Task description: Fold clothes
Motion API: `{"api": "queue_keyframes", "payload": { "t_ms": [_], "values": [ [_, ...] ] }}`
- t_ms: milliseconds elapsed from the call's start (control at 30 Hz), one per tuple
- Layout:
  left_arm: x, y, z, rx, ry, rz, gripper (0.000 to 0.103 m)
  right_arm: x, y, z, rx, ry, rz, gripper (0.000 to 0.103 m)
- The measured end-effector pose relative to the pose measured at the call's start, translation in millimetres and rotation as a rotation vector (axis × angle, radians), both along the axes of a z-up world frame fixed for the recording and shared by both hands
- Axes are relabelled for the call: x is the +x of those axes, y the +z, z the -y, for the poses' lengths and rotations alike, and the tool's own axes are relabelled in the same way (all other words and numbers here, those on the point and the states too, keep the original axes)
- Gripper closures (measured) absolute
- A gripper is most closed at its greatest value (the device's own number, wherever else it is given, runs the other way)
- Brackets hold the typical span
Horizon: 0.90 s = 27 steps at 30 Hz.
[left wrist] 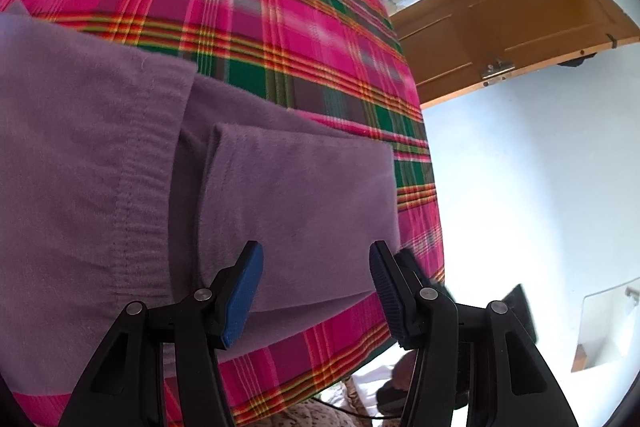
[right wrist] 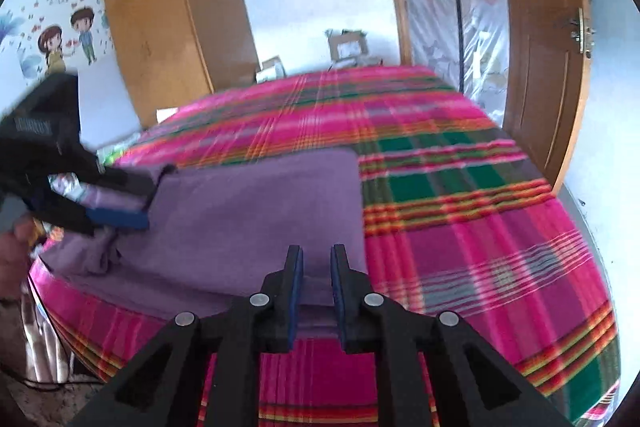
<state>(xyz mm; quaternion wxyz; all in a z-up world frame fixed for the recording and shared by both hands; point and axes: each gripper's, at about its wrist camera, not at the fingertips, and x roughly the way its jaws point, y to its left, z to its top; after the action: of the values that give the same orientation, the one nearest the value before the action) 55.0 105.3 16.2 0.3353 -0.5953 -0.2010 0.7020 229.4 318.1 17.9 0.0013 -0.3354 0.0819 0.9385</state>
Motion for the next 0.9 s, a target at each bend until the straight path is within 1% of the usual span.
{"api": "queue_keyframes", "payload": {
  "t_ms": [133,300,367,433,467,500,667,833,900],
  "values": [
    [-6,2,-2,-0.005,0.017,-0.007,0.046,13,-8,1,0.002,0.008,0.007,0.088],
    [-11,1,-8,-0.008,0.015,-0.004,0.046,19,-4,-4,-0.013,0.011,0.022,0.088],
    [-13,1,-10,-0.009,0.014,-0.003,0.046,18,2,-6,-0.036,0.010,0.013,0.088],
    [-14,0,-12,-0.011,0.012,-0.002,0.046,15,9,-9,-0.058,0.009,-0.017,0.087],
    [-15,0,-13,-0.011,0.011,-0.001,0.046,13,12,-11,-0.067,0.009,-0.032,0.084],
    [-16,-1,-15,-0.012,0.011,0.000,0.046,9,15,-12,-0.071,0.005,-0.042,0.082],
    [-20,-3,-20,-0.014,0.007,0.003,0.046,-28,22,-16,-0.065,0.016,-0.036,0.081],
    [-23,-6,-23,-0.019,0.005,0.011,0.046,-68,18,-10,-0.017,0.044,0.042,0.080],
    [-24,-9,-23,-0.022,0.004,0.017,0.046,-79,16,-9,-0.026,0.059,0.056,0.080]
  ]
}}
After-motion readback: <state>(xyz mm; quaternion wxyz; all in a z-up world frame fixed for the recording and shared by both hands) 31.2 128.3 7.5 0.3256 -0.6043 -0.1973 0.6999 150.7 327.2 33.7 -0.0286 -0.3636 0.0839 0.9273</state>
